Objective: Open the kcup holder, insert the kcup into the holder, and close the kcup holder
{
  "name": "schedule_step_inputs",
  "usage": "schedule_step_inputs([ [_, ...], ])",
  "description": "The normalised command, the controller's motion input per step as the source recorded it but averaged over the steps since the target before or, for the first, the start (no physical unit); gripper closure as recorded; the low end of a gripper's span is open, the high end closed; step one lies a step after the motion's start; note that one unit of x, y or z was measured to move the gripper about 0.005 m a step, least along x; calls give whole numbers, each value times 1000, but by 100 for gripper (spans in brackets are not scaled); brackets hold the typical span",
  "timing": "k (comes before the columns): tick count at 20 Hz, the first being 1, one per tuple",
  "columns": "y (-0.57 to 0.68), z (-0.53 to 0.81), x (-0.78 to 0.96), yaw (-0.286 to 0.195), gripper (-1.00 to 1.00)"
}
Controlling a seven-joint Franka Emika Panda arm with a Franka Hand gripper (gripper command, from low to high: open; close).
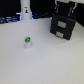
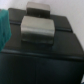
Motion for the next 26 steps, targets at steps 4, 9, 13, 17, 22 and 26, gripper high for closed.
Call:
schedule_step_inputs([
  [4,300,-331,-186,-153,-100],
  [9,217,-412,-253,-115,-100],
  [13,54,-494,-327,-20,-100],
  [17,63,-467,-334,30,-100],
  [22,73,-373,-306,96,-100],
  [26,29,-35,-58,10,100],
])
